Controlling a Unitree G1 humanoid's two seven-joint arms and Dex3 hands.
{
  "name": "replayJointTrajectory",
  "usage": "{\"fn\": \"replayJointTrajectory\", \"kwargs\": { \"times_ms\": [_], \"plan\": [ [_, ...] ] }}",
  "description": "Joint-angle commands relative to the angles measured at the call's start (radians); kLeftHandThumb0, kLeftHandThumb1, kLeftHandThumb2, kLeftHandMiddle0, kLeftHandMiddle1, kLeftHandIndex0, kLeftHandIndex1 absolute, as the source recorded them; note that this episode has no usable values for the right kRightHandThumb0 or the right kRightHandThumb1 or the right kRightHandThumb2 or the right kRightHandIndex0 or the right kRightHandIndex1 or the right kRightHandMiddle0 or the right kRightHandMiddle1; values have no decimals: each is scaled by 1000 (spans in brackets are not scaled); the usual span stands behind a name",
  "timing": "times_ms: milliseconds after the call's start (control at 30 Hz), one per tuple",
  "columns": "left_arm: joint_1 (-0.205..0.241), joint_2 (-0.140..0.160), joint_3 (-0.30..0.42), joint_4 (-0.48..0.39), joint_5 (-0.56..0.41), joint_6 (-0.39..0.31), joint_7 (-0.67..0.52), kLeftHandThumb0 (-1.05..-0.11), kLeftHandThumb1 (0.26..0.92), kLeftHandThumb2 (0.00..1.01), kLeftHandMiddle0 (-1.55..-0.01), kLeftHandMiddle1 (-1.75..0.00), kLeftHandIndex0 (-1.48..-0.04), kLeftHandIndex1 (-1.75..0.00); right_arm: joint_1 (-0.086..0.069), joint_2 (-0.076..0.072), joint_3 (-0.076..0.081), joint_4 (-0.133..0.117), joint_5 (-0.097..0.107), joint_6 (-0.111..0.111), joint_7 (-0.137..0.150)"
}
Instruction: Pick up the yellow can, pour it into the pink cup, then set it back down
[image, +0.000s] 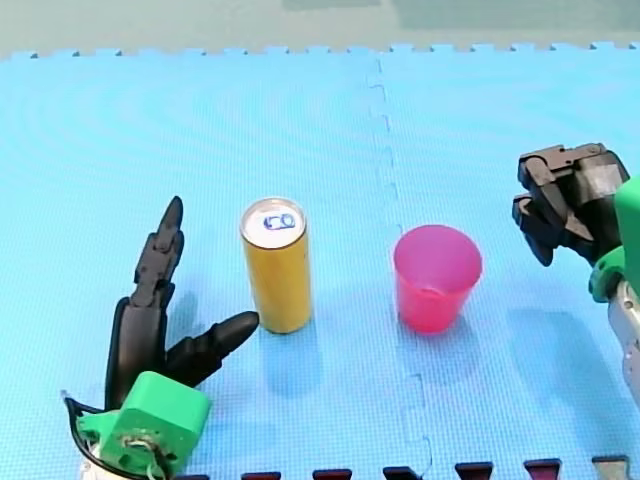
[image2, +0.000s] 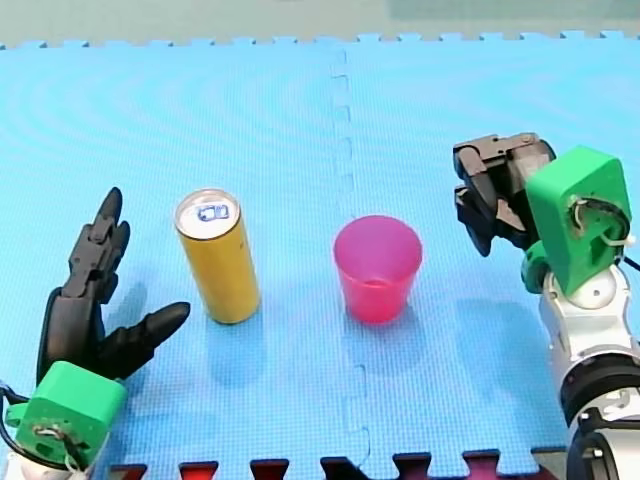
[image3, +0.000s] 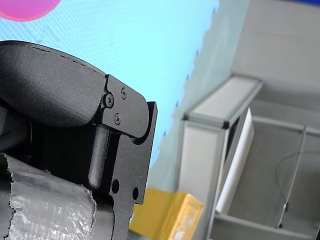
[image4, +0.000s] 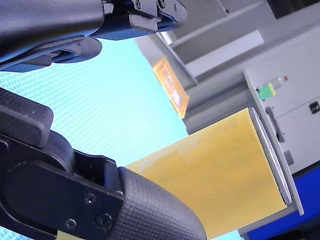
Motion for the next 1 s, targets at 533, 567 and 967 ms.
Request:
{"fn": "replayJointTrajectory", "kwargs": {
  "times_ms": [533,567,967],
  "plan": [
    [-24,29,-54,-17,77,50,88,-1048,921,13,-262,-6,-160,0,0,5,-11,4,7,-5,16],
    [-25,29,-55,-17,78,51,90,-1048,921,14,-263,-6,-160,0,0,6,-12,4,8,-5,18],
    [-32,30,-69,-20,79,59,105,-1048,921,25,-267,-6,-157,0,-3,7,-14,5,6,-3,16]
  ]
}}
